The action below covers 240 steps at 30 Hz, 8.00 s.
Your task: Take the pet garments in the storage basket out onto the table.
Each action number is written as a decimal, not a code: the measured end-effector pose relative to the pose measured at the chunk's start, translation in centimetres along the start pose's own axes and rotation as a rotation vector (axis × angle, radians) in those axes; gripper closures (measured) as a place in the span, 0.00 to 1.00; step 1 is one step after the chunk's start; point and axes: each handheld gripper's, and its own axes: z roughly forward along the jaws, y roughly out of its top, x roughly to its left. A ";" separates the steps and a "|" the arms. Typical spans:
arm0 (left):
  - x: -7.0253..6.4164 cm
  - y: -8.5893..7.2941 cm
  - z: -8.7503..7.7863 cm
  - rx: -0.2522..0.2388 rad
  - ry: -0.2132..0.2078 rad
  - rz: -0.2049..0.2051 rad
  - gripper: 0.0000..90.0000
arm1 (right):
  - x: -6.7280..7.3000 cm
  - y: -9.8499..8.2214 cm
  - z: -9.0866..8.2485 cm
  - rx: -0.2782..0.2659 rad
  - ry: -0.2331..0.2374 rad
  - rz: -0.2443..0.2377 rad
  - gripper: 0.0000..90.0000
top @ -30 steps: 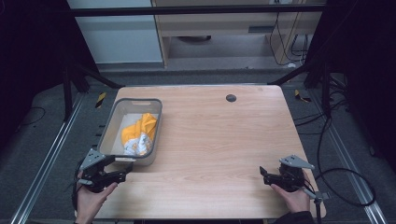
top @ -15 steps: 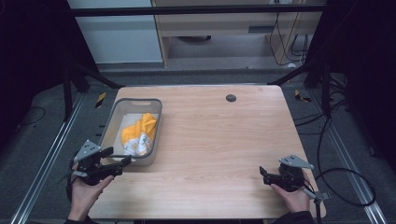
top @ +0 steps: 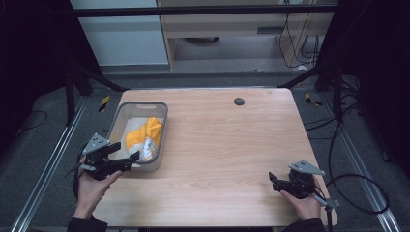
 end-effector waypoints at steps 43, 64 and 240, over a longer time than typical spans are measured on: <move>0.2 5.0 5.2 0.121 0.048 0.033 0.25 | 0.0 0.0 0.1 0.003 0.011 0.008 0.12; 0.8 5.1 8.0 0.253 0.069 0.030 0.33 | 0.0 0.0 0.3 0.018 0.017 0.005 0.12; -3.2 9.2 1.9 0.314 -0.017 0.146 0.91 | 0.4 -0.1 0.5 0.025 0.020 -0.026 0.11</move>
